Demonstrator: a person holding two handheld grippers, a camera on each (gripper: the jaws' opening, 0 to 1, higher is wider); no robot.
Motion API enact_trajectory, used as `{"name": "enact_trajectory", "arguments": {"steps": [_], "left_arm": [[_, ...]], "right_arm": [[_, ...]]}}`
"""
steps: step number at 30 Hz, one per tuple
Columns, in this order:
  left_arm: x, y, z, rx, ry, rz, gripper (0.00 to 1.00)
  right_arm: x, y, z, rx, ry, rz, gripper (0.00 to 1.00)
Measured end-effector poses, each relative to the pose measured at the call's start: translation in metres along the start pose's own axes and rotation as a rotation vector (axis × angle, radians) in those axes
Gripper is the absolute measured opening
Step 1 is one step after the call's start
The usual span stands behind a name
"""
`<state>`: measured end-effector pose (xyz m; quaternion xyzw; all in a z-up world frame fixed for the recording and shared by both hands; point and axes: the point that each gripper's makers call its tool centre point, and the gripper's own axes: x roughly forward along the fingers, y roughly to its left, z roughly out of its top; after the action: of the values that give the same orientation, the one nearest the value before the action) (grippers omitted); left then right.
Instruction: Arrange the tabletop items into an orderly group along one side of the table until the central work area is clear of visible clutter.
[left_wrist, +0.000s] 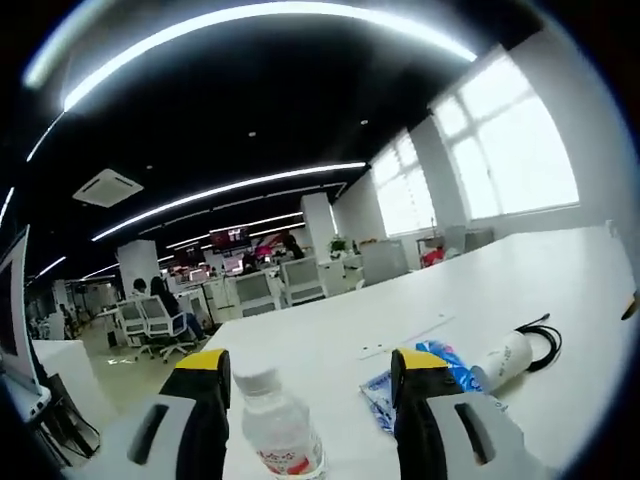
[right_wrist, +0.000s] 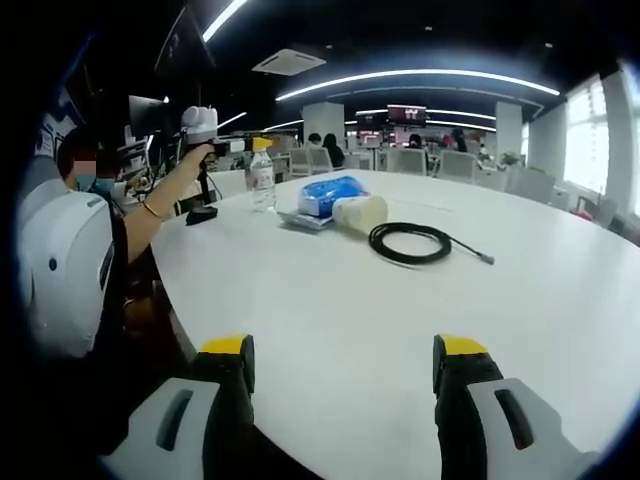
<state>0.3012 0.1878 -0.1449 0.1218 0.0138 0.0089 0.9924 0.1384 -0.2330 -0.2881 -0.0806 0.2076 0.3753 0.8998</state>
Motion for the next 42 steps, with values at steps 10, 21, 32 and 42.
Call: {"name": "enact_trajectory", "arguments": {"steps": [10, 21, 32, 42], "left_arm": [[-0.002, -0.020, 0.004, 0.092, -0.003, -0.044, 0.69], [0.000, -0.036, -0.001, 0.129, 0.020, -0.091, 0.70], [-0.006, -0.056, 0.011, 0.200, -0.021, -0.149, 0.75], [-0.006, -0.082, 0.015, 0.311, -0.020, -0.212, 0.77]], "right_arm": [[-0.001, 0.000, -0.001, 0.001, 0.001, -0.001, 0.69], [-0.003, -0.002, -0.004, 0.005, 0.005, -0.008, 0.69], [-0.004, 0.000, -0.001, 0.001, -0.002, -0.005, 0.70], [-0.005, -0.001, -0.002, 0.000, 0.004, -0.012, 0.70]]}}
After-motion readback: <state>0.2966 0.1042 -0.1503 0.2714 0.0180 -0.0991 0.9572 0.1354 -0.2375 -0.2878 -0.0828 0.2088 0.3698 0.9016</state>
